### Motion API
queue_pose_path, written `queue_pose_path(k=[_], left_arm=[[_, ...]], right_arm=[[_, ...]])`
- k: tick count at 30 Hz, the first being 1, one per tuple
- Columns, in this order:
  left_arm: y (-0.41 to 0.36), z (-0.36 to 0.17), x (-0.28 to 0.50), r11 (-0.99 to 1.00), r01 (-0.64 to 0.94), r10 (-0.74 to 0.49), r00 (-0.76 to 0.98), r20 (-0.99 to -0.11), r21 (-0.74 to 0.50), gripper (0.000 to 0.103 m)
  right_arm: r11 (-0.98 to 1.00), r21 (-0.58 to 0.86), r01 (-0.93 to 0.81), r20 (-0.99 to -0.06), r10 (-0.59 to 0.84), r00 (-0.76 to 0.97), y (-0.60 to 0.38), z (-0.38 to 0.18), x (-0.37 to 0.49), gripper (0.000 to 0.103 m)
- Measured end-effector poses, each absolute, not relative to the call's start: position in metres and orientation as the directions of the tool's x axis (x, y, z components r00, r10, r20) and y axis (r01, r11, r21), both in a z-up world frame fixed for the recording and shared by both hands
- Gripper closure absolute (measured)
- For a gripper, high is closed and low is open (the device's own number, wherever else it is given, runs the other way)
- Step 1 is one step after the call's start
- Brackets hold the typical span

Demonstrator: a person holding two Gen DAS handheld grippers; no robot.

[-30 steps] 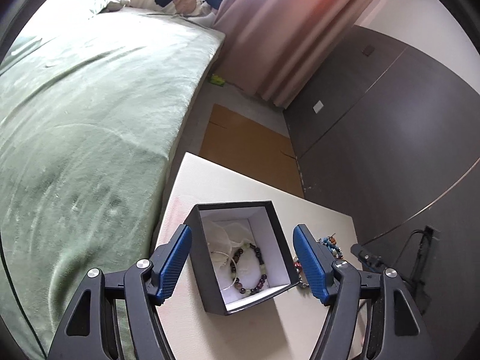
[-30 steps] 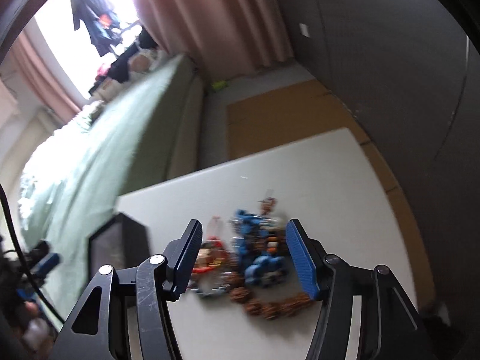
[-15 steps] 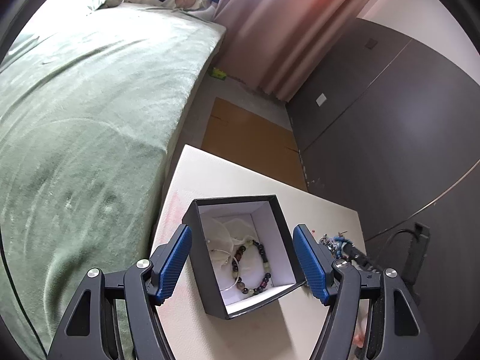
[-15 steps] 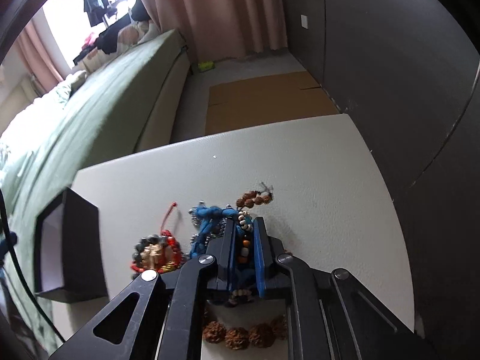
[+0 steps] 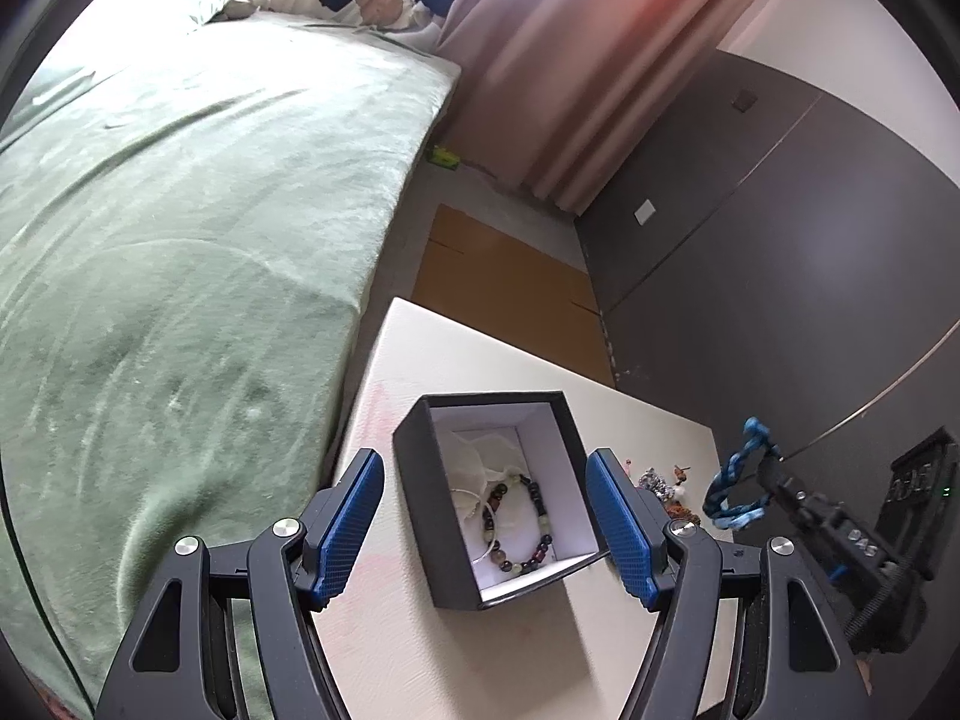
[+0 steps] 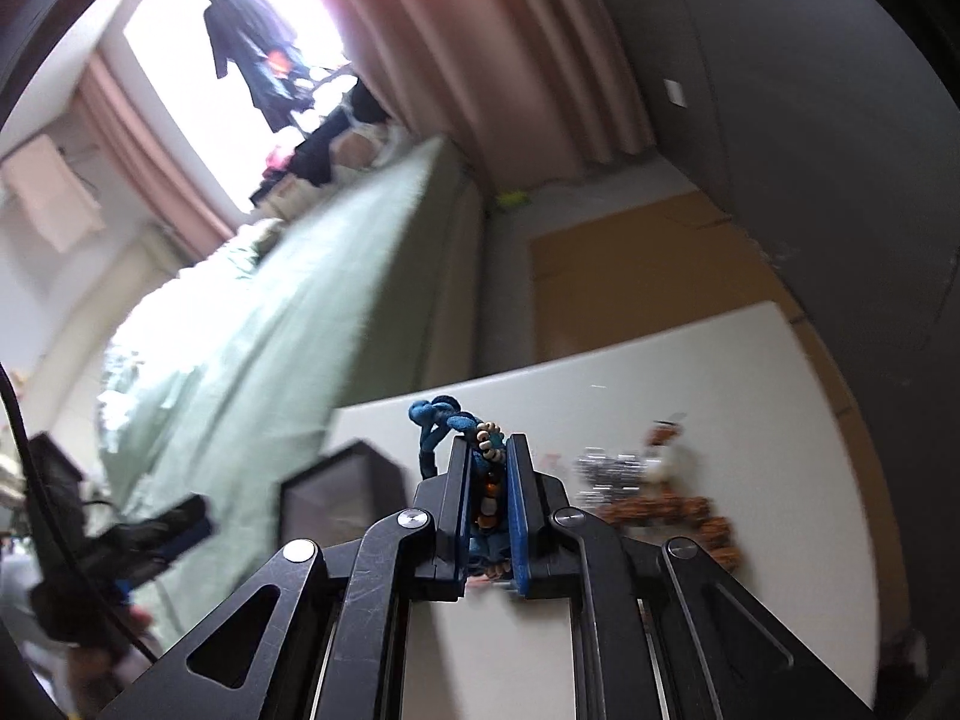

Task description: Organize jewelry

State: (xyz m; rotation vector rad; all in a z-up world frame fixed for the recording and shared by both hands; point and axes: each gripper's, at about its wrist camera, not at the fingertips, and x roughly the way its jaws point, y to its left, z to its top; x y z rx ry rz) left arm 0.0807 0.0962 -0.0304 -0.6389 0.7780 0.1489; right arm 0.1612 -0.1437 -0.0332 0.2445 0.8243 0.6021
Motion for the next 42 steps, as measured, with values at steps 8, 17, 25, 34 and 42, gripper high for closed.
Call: queue_pose_path(k=[8,17,25,34,42], left_arm=[[0.107,-0.026,0.066,0.797,-0.369,-0.083,0.717,-0.692,-0.478,0.032],[0.102,-0.022,0.059,0.811,-0.366,-0.058,0.726,-0.685,-0.457,0.028],[0.066,-0.016,0.065,0.848,-0.310,-0.077,0.732,-0.677,-0.431,0.021],[0.000,-0.015,0.090,0.909,-0.215,-0.119,0.687,-0.717,-0.357,0.021],[-0.039,-0.021,0.129,0.920,-0.190,-0.158,0.619,-0.769,-0.342,0.040]], right_arm=[[0.682,0.523,-0.512,-0.528,0.731,0.434,-0.079,-0.033,0.145,0.089],[0.741,0.483,-0.466,-0.597,0.668,0.443,-0.090,-0.042,0.141,0.027],[0.836,0.447,-0.319,-0.658,0.549,0.516,-0.160,-0.038,0.141,0.020],[0.880,0.443,-0.173,-0.707,0.462,0.535,-0.224,-0.048,0.140,0.020],[0.863,0.497,-0.088,-0.730,0.471,0.495,-0.252,-0.065,0.149,0.022]])
